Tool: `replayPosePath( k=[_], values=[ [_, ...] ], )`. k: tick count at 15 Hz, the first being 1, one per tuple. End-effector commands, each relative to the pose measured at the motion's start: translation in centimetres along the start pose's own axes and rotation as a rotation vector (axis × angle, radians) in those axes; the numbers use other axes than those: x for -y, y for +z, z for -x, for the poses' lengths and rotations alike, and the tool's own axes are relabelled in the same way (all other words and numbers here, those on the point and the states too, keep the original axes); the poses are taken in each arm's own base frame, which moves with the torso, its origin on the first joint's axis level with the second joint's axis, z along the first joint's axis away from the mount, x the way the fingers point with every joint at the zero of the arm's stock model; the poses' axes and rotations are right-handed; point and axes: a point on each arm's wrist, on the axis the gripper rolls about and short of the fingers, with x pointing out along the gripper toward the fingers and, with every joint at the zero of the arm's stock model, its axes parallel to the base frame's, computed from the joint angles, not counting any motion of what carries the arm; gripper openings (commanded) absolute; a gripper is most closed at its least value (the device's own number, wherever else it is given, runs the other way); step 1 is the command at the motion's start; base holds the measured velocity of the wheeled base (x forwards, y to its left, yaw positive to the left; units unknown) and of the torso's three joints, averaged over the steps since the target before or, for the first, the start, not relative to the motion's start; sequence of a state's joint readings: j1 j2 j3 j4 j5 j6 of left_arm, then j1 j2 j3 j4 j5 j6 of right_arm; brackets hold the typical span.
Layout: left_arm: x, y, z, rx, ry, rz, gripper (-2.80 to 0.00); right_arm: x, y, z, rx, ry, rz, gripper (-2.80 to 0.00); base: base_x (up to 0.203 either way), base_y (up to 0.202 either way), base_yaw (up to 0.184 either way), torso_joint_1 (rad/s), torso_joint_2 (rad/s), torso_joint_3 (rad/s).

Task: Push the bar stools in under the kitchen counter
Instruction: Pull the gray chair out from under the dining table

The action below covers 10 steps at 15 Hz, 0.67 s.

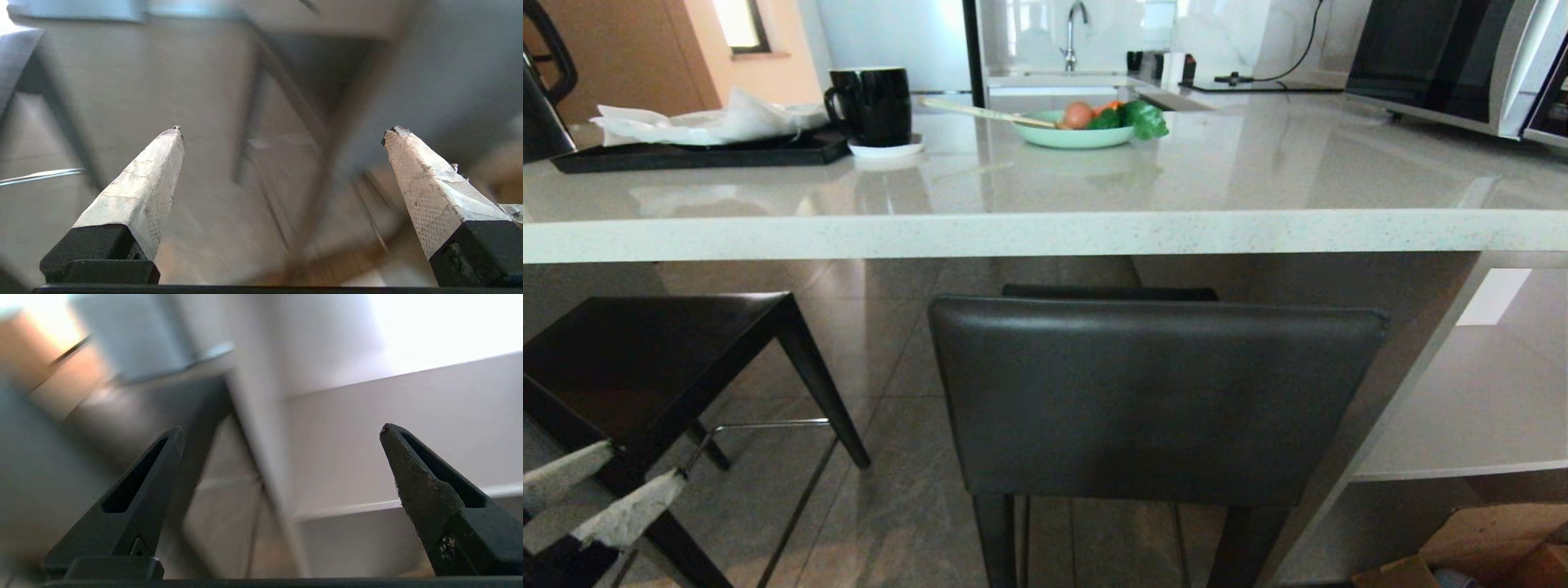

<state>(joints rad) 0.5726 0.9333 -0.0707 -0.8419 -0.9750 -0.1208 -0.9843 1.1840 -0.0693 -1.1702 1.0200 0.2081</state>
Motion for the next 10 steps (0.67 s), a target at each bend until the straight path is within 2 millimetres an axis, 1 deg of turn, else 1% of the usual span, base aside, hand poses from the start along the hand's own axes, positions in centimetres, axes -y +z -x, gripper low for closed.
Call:
replayPosePath(
  k=[1,3,4,6,7,9,10],
  values=[
    [-0.8,-1.3,-0.1,-0.054,-0.078,0.017,0.0,0.3,-1.7,0.1,-0.057,0.112,-0.026,0.0,0.0,0.0,0.0,0.0,0.0,0.0],
    [-1.9,-2.7,-0.6,-0.106,-0.104,0.015,0.0,0.2,-1.9,0.1,-0.069,0.193,0.004,0.0,0.0,0.0,0.0,0.0,0.0,0.0],
    [-2.1,-3.0,-0.7,-0.115,-0.121,0.012,0.0,-0.1,-1.8,0.2,-0.073,0.253,0.012,0.0,0.0,0.0,0.0,0.0,0.0,0.0],
    [-2.2,-2.7,-1.3,-0.119,-0.169,0.002,0.0,-0.7,-1.8,0.2,-0.089,0.396,0.02,0.0,0.0,0.0,0.0,0.0,0.0,0.0],
    [-2.2,-2.4,-2.0,-0.126,-0.211,-0.001,0.0,-1.0,-1.8,-0.1,-0.098,0.46,0.018,0.0,0.0,0.0,0.0,0.0,0.0,0.0],
    [-2.9,-1.7,-3.7,-0.141,-0.243,-0.005,0.0,-1.2,-1.4,-1.3,-0.112,0.558,0.012,0.0,0.0,0.0,0.0,0.0,0.0,0.0],
    [-3.1,-1.6,-4.9,-0.159,-0.263,-0.006,0.0,-1.1,-1.2,-2.3,-0.126,0.609,-0.006,0.0,0.0,0.0,0.0,0.0,0.0,0.0]
  ],
)
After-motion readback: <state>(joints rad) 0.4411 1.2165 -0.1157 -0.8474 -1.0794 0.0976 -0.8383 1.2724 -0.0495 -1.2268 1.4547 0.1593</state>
